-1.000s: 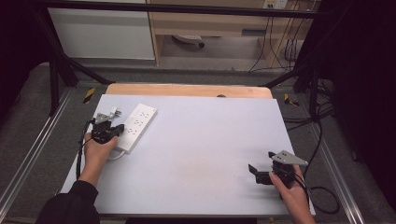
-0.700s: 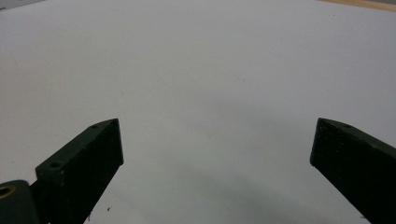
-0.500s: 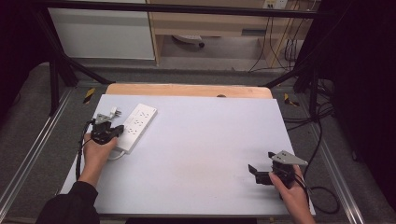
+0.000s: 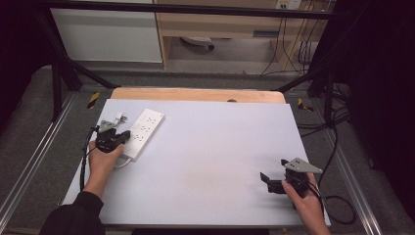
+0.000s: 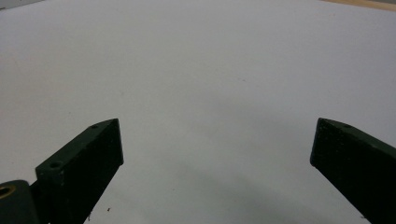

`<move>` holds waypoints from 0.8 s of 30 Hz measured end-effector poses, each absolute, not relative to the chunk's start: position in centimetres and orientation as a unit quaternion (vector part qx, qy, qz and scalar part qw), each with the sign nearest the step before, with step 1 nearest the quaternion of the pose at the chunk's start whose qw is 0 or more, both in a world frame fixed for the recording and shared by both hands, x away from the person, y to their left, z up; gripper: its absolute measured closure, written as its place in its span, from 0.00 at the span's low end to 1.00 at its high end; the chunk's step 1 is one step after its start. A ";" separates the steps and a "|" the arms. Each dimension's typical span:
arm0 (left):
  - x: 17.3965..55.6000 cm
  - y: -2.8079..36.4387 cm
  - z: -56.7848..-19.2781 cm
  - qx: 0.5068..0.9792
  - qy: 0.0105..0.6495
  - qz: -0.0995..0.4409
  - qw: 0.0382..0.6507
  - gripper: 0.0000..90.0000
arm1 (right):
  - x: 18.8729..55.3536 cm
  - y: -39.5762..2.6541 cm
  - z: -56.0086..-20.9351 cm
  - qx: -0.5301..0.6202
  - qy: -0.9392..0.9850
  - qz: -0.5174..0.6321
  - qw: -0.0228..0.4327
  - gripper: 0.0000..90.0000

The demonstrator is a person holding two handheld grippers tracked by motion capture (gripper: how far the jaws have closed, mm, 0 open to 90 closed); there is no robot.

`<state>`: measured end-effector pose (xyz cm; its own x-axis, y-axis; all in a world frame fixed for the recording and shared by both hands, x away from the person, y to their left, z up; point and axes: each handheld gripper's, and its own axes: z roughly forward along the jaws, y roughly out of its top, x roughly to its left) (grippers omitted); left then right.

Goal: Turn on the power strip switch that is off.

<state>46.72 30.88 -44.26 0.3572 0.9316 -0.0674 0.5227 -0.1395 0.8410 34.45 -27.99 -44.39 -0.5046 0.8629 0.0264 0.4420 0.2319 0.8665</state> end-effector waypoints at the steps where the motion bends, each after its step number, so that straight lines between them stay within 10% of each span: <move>1: 46.7 30.9 -44.3 0.713 0.511 0.247 0.413 1.00 | 34.5 -28.0 -44.4 0.436 0.748 0.440 0.239 0.03; 24: 46.6 30.5 -43.7 0.701 0.514 0.242 0.431 0.90 | 34.5 -28.0 -44.5 0.437 0.748 0.439 0.237 0.03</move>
<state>46.64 30.54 -43.73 0.3547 0.9293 -0.1028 0.5120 -0.1010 0.8530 34.52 -27.97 -44.45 -0.5052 0.8625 0.0302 0.4462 0.2311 0.8646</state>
